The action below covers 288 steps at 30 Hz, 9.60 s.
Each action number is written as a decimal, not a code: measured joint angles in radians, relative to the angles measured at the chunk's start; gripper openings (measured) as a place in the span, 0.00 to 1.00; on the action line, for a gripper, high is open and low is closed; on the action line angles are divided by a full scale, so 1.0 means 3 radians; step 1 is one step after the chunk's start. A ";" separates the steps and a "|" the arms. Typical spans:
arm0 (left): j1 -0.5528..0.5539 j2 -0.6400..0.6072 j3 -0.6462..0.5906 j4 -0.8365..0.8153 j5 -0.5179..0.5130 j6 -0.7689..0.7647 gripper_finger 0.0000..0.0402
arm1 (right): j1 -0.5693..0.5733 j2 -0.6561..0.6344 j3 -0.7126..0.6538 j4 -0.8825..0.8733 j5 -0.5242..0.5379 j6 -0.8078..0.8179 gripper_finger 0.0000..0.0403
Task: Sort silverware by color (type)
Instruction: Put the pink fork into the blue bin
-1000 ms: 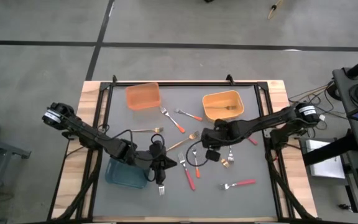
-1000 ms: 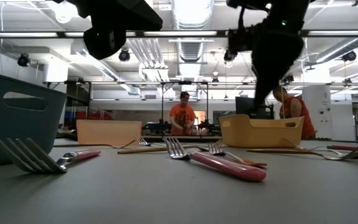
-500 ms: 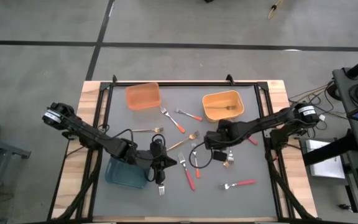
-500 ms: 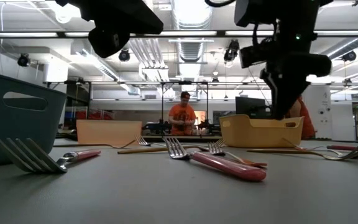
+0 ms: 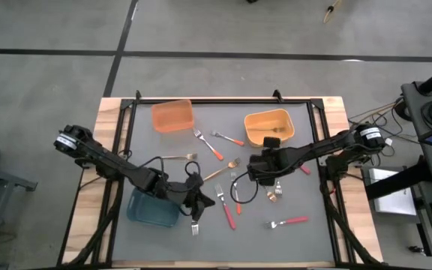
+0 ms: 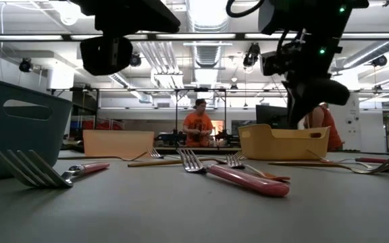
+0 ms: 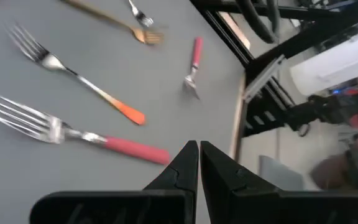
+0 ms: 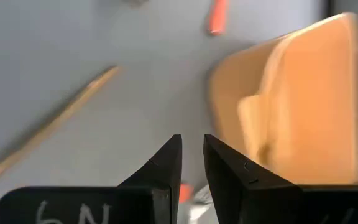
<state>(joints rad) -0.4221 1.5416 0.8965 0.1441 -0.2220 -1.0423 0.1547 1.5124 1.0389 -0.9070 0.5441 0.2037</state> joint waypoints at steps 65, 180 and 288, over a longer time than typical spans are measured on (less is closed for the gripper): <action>0.0211 0.3174 0.4821 -0.5062 0.0013 -0.0878 0.10 | 0.0022 -0.2021 -0.0615 0.1121 0.0257 -0.0875 0.15; 0.0411 0.3319 0.4491 -0.5174 0.0236 -0.1145 0.04 | 0.0021 -0.2023 -0.0615 0.1029 0.0261 -0.0943 0.15; -0.0479 0.0358 0.0657 -0.4494 0.0775 0.1547 0.04 | 0.0022 -0.1053 -0.0812 0.2170 0.0282 0.0395 0.15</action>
<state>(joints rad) -0.5659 1.6491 1.0936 -1.2041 0.0107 -0.5783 0.1612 1.1965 0.7952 -0.2560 0.6287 0.3222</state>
